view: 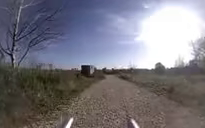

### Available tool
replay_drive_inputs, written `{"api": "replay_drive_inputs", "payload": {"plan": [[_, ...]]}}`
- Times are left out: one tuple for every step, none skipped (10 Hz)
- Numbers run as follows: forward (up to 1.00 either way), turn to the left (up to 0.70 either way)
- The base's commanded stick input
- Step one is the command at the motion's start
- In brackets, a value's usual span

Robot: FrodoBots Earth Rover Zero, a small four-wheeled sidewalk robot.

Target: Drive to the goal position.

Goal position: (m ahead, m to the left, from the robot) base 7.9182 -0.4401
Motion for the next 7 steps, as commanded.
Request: {"api": "replay_drive_inputs", "payload": {"plan": [[0.49, 0.0], [0.49, 0.0], [0.49, 0.0], [0.49, 0.0], [0.49, 0.0], [0.49, -0.04], [0.49, -0.42]]}}
